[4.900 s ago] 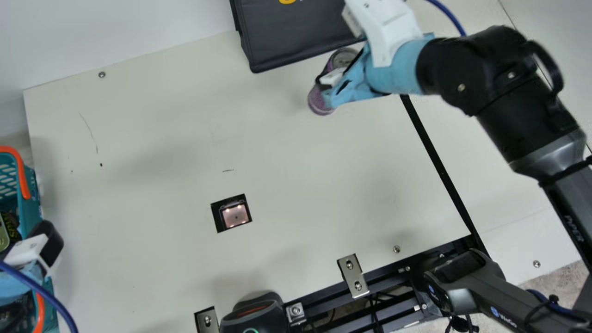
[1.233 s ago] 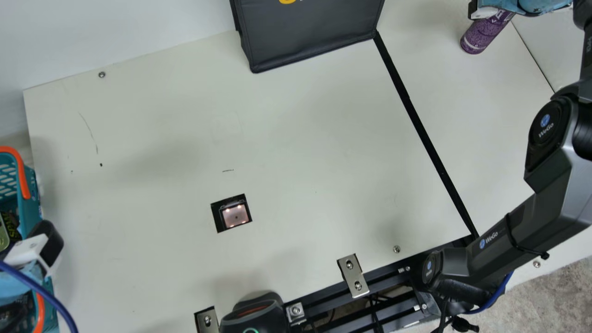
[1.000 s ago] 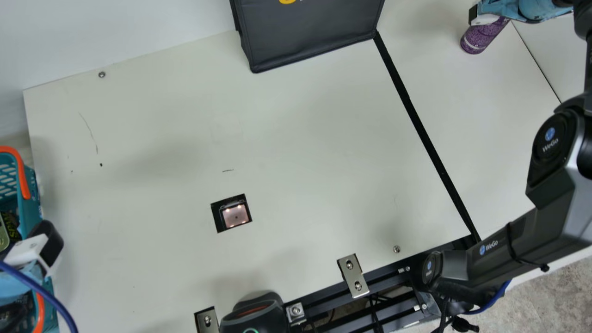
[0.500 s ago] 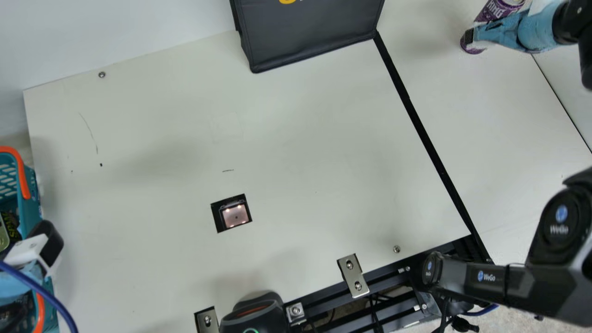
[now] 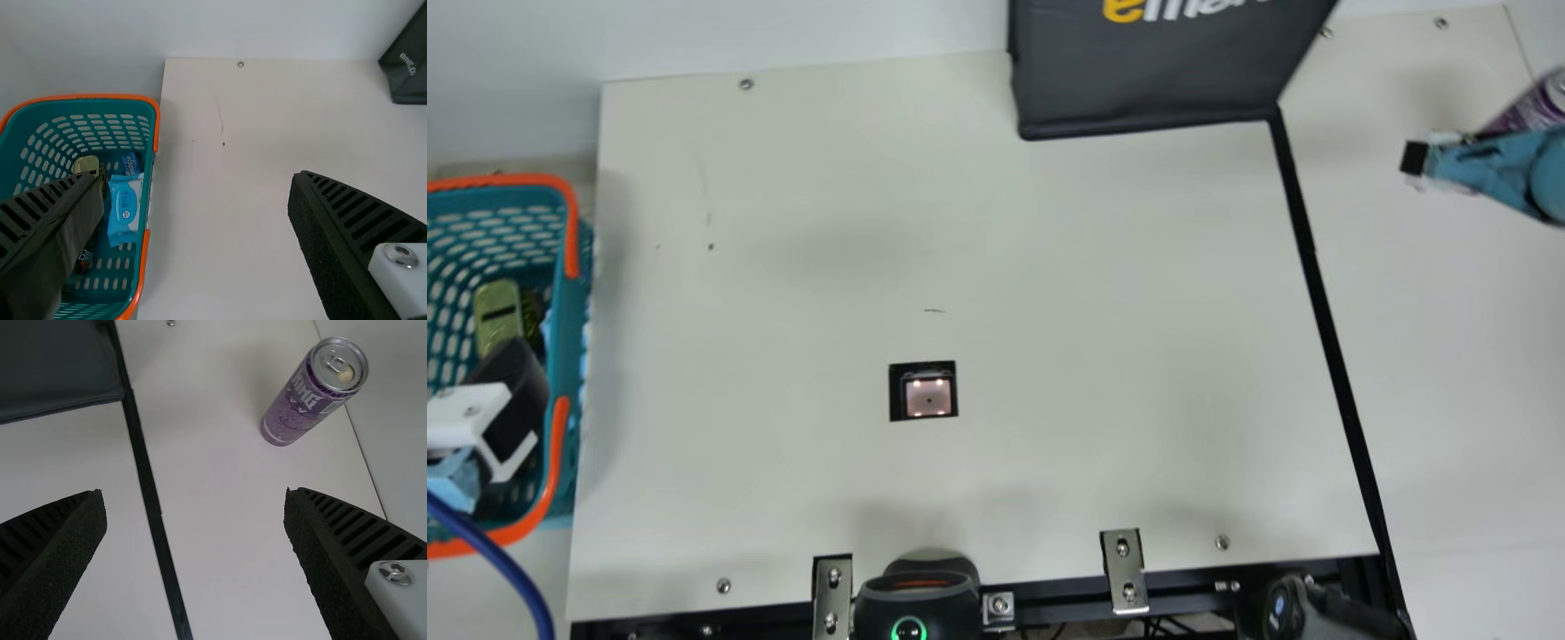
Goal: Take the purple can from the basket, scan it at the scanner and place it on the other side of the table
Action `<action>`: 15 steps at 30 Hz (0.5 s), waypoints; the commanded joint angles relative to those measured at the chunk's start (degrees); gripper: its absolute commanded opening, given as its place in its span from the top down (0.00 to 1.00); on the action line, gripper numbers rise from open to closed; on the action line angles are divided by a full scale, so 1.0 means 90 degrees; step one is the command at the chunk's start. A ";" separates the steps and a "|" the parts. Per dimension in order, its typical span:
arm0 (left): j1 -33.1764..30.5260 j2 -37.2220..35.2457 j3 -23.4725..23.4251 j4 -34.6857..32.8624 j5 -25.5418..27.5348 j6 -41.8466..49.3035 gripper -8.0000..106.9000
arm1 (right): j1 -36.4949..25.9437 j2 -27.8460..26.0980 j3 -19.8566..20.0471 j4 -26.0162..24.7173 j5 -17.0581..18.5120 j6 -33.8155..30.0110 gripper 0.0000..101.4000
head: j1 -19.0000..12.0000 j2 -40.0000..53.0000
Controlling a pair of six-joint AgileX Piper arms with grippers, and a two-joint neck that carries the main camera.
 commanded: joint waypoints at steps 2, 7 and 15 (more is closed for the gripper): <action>0.0000 0.0000 -0.0043 0.0000 0.0014 0.0000 0.15 | 0.0302 -0.0409 0.0046 -0.0035 0.0140 0.0116 0.06 | -0.0184 0.0283; 0.0000 0.0000 -0.0060 0.0000 0.0014 0.0000 0.15 | 0.0736 -0.0965 0.0133 -0.0061 0.0402 0.0320 0.06 | -0.0184 0.0283; 0.0000 0.0000 -0.0060 0.0000 0.0014 0.0000 0.15 | 0.1431 -0.1855 0.0272 -0.0104 0.0820 0.0647 0.06 | -0.0184 0.0283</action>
